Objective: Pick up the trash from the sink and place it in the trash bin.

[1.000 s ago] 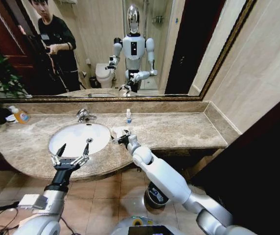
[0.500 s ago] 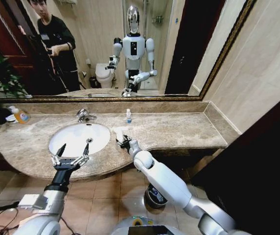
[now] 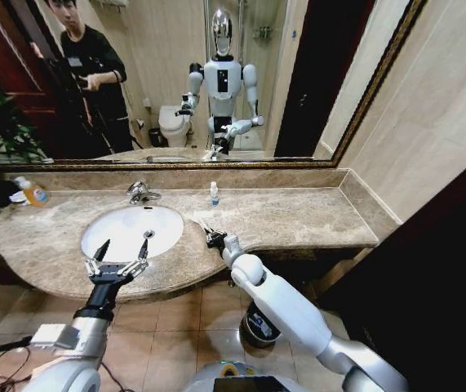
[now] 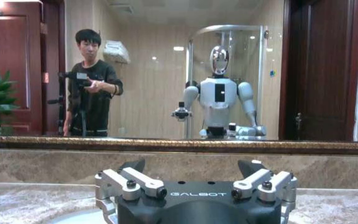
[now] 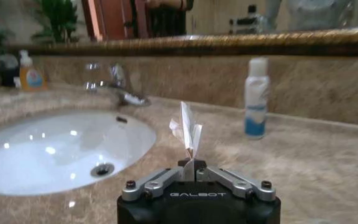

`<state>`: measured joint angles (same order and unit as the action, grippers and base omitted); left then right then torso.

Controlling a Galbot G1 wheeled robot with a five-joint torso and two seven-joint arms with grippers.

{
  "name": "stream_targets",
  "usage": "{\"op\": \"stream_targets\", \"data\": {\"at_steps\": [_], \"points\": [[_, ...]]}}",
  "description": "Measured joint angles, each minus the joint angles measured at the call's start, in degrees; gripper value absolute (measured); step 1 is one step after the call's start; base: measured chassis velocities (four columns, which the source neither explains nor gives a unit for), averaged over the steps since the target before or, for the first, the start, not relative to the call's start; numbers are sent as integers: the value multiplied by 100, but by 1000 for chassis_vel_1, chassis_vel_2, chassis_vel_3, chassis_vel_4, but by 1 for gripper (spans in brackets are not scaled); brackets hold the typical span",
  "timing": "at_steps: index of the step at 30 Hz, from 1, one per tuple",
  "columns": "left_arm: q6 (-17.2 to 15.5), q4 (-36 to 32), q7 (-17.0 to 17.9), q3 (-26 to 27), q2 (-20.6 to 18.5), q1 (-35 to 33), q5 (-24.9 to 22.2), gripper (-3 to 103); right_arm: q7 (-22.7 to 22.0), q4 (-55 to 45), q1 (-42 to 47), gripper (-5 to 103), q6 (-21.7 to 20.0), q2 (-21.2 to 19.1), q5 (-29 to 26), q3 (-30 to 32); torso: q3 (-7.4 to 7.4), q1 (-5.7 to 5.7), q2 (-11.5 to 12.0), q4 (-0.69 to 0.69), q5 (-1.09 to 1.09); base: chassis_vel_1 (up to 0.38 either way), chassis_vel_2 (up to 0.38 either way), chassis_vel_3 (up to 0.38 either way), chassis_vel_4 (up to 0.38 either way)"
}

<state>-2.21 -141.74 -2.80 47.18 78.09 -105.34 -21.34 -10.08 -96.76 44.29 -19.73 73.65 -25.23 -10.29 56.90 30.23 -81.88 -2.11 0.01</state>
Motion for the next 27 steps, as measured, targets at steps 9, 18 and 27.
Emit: {"op": "stream_targets", "data": {"at_steps": [9,18,27], "points": [[0,0,0,1,0,0,0,100,1358,-1081,981,0,306,-877,-60,1163,0,0,0,2,0,0,0,0,0],[0,0,0,0,0,0,0,100,2742,-1914,2644,0,1057,-1504,-582,2594,0,0,-1,1,1,0,0,0,0],[0,0,0,0,0,0,0,100,3765,-1646,4389,0,2003,-1332,-464,4248,-1,0,-1,1,1,0,0,0,0]]}}
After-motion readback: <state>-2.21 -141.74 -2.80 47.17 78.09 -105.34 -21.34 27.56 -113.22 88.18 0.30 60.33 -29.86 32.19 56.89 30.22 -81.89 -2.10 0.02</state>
